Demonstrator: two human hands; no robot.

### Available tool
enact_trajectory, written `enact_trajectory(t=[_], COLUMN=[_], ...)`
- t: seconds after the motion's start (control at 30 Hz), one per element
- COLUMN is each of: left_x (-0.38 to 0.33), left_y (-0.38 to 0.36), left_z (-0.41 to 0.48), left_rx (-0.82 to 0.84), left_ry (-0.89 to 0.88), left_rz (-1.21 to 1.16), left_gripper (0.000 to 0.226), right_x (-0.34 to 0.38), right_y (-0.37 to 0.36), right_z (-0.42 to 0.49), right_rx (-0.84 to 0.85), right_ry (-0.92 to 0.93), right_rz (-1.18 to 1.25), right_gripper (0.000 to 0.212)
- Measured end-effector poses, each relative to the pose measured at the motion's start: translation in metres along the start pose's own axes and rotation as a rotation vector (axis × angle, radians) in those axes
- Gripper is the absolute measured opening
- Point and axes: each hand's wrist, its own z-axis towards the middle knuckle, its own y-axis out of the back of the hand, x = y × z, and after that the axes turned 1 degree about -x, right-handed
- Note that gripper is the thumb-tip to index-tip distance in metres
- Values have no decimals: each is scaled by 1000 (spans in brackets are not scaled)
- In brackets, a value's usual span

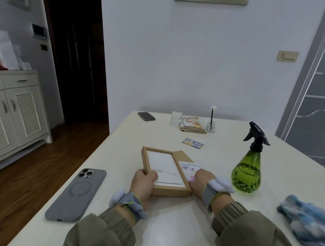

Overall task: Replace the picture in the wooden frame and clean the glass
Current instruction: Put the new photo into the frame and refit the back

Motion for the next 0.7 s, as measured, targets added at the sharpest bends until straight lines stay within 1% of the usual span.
enact_trajectory(t=[0.1, 0.17, 0.33, 0.4, 0.43, 0.5, 0.57, 0.6, 0.63, 0.67, 0.7], left_x=[-1, -2, -4, -6, -7, -7, -7, -8, -6, -4, -2], left_y=[-2, -4, -8, -10, -11, -14, -18, -20, -22, -24, -25], left_z=[-8, -14, -28, -35, -39, -47, -60, -66, -73, -80, -86], left_rx=[7, 11, 27, 38, 44, 55, 78, 84, 90, 97, 102], left_ry=[-7, -12, -9, -9, -12, -16, -16, -13, -10, -13, -15], left_rz=[-2, -4, 0, -11, -10, 0, -31, -49, -59, -64, -66], left_gripper=[36, 37, 30, 31, 36, 45, 42, 39, 38, 38, 39], right_x=[-8, -14, -26, -29, -29, -34, -42, -43, -46, -47, -47], right_y=[5, 11, 16, 22, 27, 33, 36, 37, 39, 42, 45], right_z=[-8, -15, -34, -49, -60, -76, -91, -97, -106, -118, -130], right_rx=[7, 15, 78, 163, 176, 161, 135, 139, 150, 138, 117], right_ry=[-18, -12, -3, -39, -32, 5, 13, 46, 76, 96, 127], right_rz=[-3, -24, -71, -54, -57, -139, -126, -112, -126, -115, -89], right_gripper=[33, 35, 37, 45, 48, 50, 50, 48, 37, 19, 20])
